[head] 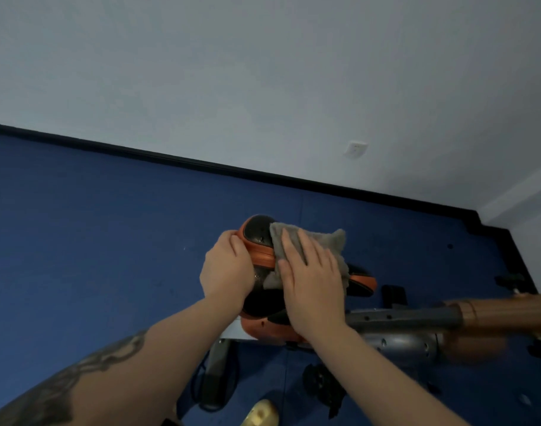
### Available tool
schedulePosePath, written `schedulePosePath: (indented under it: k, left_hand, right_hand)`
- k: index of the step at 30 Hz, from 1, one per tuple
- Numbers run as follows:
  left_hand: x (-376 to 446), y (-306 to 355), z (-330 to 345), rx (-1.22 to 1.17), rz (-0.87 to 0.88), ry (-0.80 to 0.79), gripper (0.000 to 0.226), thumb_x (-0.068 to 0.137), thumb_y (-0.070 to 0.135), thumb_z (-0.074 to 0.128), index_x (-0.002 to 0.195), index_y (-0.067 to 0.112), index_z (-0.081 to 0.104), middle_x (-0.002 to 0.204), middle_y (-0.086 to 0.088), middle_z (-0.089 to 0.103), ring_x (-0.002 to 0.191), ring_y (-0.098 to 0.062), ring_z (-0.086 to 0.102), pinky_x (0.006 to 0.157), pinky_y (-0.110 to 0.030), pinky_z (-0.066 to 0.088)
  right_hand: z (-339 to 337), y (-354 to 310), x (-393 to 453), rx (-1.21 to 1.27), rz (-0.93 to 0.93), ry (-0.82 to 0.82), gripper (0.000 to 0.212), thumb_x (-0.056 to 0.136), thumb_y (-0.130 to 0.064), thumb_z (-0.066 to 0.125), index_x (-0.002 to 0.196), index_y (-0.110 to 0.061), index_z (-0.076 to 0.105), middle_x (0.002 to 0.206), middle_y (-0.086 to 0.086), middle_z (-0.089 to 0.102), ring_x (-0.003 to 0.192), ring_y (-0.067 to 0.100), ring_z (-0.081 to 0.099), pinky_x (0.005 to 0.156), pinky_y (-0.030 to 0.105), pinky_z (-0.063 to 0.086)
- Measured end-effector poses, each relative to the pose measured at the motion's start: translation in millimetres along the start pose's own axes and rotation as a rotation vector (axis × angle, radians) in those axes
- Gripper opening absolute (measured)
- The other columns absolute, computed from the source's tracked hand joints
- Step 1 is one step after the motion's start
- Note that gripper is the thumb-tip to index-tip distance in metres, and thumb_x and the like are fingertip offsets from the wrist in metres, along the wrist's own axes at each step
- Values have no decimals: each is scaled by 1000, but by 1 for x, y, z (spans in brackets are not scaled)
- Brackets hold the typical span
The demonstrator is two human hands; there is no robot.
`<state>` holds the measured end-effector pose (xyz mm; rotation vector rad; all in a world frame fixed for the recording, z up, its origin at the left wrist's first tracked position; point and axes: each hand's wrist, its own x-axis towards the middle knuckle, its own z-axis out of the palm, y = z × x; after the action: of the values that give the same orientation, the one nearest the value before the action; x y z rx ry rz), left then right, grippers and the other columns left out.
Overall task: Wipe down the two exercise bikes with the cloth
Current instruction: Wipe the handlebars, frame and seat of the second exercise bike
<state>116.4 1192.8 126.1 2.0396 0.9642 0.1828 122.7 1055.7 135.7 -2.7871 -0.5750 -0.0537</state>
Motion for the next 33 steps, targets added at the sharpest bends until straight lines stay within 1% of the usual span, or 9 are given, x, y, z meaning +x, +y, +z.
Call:
schedulePosePath:
  k: [5, 8, 11, 16, 20, 25, 27, 30, 33]
  left_hand:
    - [2, 2, -2, -42, -10, -16, 32, 100, 27, 28, 98, 24, 60, 78, 8, 58, 69, -8, 55, 57, -30, 41]
    - [-4, -1, -3, -109, 10, -18, 34, 100, 28, 29, 99, 24, 63, 80, 7, 62, 73, -9, 59, 65, -34, 50]
    - [-1, 0, -2, -147, 15, -11, 35, 101, 27, 31, 103, 22, 65, 85, 5, 65, 79, -11, 61, 74, -37, 52]
    - [0, -3, -1, -176, -6, -5, 37, 98, 20, 33, 117, 20, 65, 106, 1, 67, 96, -17, 61, 87, -41, 51]
    - [0, -8, 0, -265, -11, 5, 39, 100, 27, 30, 102, 21, 69, 98, -1, 68, 92, -19, 62, 85, -42, 51]
    - [3, -6, -1, -295, -45, 38, 53, 103, 39, 21, 104, 18, 70, 102, -7, 67, 98, -24, 60, 94, -47, 46]
    - [1, -9, 0, -331, -30, 40, 56, 104, 42, 21, 101, 15, 70, 99, -9, 68, 97, -26, 61, 92, -48, 47]
    - [-3, -11, 0, -391, -17, 33, 62, 102, 52, 19, 97, 17, 69, 94, -5, 69, 90, -23, 64, 85, -46, 51]
    - [1, -5, 0, -438, -69, 13, 66, 98, 61, 16, 115, 20, 65, 102, 4, 66, 96, -16, 60, 89, -39, 47]
  right_hand:
    - [-5, -1, 57, 135, 111, -191, 48, 103, -45, 18, 150, -38, 24, 141, 1, 50, 120, 24, 52, 99, 42, 40]
    - [1, -10, 12, 7, -29, -58, 52, 102, -45, 14, 153, -36, 18, 157, 1, 29, 141, 22, 32, 115, 42, 27]
    - [-2, 1, 6, 27, -97, -95, 52, 101, -47, 11, 152, -39, 18, 161, -1, 20, 146, 21, 21, 118, 43, 20]
    - [5, -14, 65, 140, 55, -198, 45, 103, -45, 21, 148, -41, 26, 148, -1, 38, 127, 27, 42, 101, 46, 34]
    - [6, 10, 33, 156, -182, -116, 48, 99, -50, 21, 147, -50, 24, 157, -6, 24, 140, 20, 26, 109, 44, 28]
    - [2, -4, 95, 347, -41, -359, 38, 101, -50, 29, 137, -49, 42, 143, -8, 43, 130, 22, 42, 102, 50, 40]
    - [5, -16, 84, 190, -140, -293, 37, 101, -50, 29, 134, -50, 45, 147, -7, 38, 136, 23, 34, 105, 50, 35]
    - [2, 0, 53, 75, -461, -235, 38, 100, -49, 27, 135, -57, 39, 160, -12, 16, 148, 15, 5, 117, 46, 12]
    - [-10, 7, 70, 145, -463, -350, 37, 103, -43, 32, 137, -56, 39, 160, -13, 14, 148, 10, 3, 116, 46, 22]
